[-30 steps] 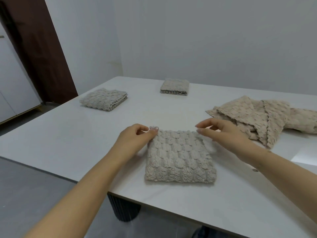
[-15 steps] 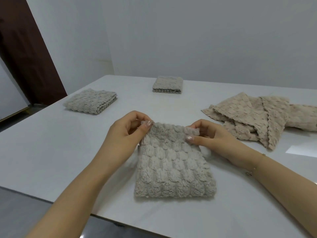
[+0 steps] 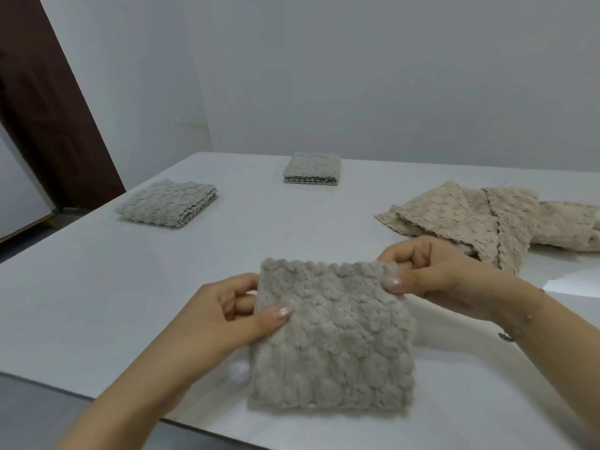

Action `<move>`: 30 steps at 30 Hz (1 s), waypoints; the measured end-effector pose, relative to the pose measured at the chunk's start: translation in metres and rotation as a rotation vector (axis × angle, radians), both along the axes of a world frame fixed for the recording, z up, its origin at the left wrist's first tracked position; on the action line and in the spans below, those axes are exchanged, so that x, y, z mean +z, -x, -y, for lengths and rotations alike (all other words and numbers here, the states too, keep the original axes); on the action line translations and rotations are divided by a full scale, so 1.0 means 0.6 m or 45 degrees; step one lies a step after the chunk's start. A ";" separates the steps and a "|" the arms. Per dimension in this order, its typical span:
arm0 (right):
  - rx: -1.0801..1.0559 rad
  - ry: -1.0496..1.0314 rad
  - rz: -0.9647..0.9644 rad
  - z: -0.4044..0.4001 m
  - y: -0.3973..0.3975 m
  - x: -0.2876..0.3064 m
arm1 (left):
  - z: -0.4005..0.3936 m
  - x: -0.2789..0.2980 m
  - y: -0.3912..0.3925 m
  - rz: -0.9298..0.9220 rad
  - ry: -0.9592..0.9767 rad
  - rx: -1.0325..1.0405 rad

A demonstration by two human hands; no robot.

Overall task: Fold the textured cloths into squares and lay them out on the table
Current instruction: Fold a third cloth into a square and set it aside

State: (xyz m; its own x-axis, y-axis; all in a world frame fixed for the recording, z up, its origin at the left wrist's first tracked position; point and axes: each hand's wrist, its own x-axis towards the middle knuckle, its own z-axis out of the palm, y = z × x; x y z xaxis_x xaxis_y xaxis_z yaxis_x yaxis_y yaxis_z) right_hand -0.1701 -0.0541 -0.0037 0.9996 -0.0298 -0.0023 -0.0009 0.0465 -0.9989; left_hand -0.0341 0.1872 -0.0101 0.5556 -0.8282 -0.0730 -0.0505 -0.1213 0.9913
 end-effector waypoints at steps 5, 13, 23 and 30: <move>0.310 0.001 -0.195 -0.004 0.004 0.003 | -0.026 0.001 0.009 -0.081 -0.069 -0.216; -0.269 0.145 -0.149 -0.014 -0.020 -0.007 | 0.002 -0.014 -0.010 -0.007 -0.043 0.147; -0.689 0.426 -0.228 -0.017 -0.052 -0.052 | 0.020 -0.038 -0.007 0.169 -0.221 0.328; -0.796 0.554 -0.141 -0.018 -0.054 -0.063 | 0.015 -0.053 0.000 0.658 -0.331 0.344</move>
